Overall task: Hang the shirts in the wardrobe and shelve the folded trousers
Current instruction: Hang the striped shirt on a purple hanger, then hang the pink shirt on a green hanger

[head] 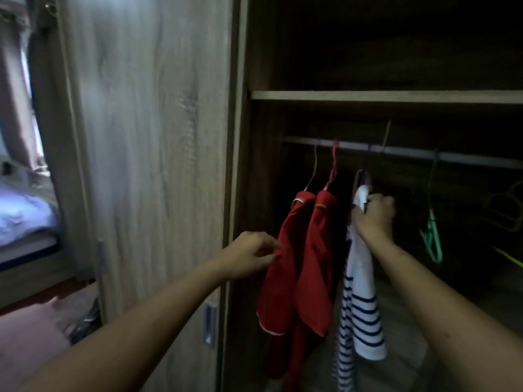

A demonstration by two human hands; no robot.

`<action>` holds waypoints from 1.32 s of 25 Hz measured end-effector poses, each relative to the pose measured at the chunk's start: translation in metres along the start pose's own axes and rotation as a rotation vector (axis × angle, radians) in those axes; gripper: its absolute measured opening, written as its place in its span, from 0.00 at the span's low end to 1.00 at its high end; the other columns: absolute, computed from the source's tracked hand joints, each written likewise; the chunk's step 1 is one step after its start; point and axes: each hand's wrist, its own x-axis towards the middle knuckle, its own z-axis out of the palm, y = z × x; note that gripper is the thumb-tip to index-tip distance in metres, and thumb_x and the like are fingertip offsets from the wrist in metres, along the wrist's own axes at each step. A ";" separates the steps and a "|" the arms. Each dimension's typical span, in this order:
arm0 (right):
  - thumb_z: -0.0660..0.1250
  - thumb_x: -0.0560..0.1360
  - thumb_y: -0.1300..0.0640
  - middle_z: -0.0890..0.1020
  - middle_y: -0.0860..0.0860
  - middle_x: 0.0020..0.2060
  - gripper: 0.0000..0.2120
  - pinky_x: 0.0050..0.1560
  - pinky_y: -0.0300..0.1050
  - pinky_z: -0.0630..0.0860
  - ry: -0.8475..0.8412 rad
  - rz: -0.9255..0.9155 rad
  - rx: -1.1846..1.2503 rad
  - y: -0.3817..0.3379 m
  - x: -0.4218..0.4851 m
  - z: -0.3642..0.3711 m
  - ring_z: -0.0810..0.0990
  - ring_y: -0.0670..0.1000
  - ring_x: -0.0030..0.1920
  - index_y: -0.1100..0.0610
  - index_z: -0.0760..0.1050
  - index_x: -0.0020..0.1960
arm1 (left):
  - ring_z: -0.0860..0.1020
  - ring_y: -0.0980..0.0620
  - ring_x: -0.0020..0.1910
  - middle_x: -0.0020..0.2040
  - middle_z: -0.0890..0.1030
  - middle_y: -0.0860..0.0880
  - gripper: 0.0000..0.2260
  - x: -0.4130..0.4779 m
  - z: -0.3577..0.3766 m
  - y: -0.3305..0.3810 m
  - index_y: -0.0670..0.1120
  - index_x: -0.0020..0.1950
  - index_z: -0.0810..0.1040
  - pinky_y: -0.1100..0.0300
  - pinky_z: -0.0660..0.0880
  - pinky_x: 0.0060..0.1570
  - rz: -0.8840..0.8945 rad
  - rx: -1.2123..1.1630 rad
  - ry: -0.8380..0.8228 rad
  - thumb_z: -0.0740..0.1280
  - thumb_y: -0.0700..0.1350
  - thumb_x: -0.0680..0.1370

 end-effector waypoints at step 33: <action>0.64 0.75 0.64 0.79 0.54 0.43 0.04 0.40 0.41 0.76 -0.925 -0.492 0.305 -0.394 -0.435 0.483 0.78 0.52 0.44 0.59 0.75 0.42 | 0.79 0.44 0.55 0.56 0.82 0.45 0.17 -0.509 -0.109 -0.382 0.45 0.58 0.80 0.54 0.73 0.51 -1.151 0.338 0.213 0.58 0.51 0.78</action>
